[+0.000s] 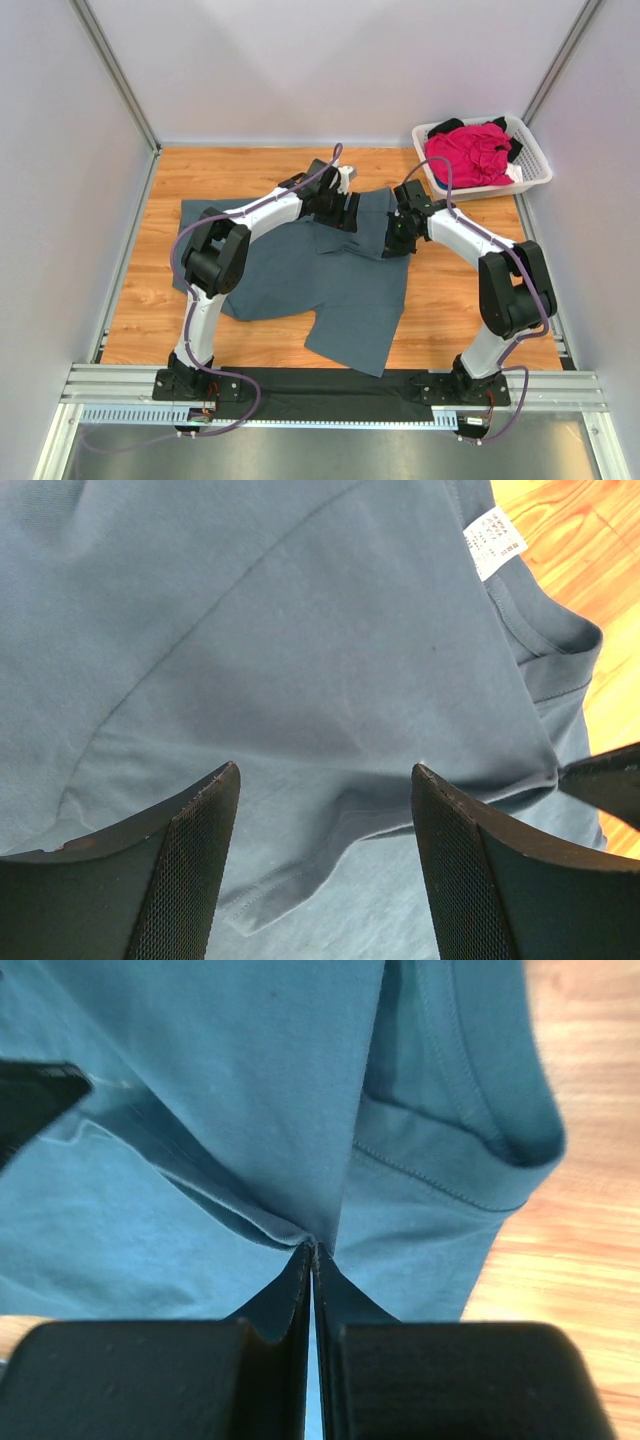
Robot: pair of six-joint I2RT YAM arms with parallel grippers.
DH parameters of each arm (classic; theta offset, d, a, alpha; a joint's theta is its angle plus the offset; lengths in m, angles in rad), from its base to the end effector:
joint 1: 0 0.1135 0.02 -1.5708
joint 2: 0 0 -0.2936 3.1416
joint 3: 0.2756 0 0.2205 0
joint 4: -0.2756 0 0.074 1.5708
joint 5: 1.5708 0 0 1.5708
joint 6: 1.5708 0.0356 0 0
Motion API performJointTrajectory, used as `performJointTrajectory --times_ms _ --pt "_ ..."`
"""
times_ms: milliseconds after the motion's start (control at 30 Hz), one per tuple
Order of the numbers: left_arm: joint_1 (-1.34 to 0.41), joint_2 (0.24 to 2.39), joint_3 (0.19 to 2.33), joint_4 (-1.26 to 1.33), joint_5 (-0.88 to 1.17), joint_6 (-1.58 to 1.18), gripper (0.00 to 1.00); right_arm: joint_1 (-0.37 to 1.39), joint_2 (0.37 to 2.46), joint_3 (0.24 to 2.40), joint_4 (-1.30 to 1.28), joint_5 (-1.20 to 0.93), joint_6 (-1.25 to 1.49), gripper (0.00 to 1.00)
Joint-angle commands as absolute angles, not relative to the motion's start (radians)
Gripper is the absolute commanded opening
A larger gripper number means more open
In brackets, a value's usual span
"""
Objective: Fold and stack the t-shirts
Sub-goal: Fold the tshirt
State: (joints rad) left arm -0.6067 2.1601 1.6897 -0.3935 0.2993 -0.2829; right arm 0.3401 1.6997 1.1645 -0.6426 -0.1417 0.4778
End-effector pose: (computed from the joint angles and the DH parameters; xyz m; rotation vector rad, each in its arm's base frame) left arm 0.3799 -0.2764 0.2328 0.5462 2.4717 -0.7452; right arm 0.2931 0.1090 0.2471 0.1537 2.8050 0.4052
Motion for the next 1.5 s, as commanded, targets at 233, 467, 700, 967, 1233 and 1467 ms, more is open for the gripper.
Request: performJointTrajectory --times_ms 233,467,700,967,1233,1467 --pt "-0.612 2.060 1.666 -0.465 0.232 -0.333 0.76 0.354 1.697 1.124 -0.672 -0.143 0.445 0.01" --pt "-0.609 1.959 1.605 -0.580 0.155 -0.485 0.76 0.354 1.732 1.124 -0.667 -0.124 0.420 0.00" --pt "-0.609 1.917 1.542 -0.673 0.149 -0.670 0.77 0.356 1.734 1.112 -0.692 -0.164 0.380 0.24" --pt "-0.609 1.922 1.468 -0.680 0.101 -0.830 0.69 0.348 1.609 1.212 -0.785 -0.134 0.387 0.39" --pt "-0.607 1.953 1.462 -0.629 0.035 -0.870 0.62 0.333 1.597 1.246 -0.747 -0.121 0.468 0.30" --pt "-0.603 1.989 1.448 -0.562 0.041 -0.905 0.56 0.333 1.552 1.212 -0.762 -0.080 0.460 0.28"
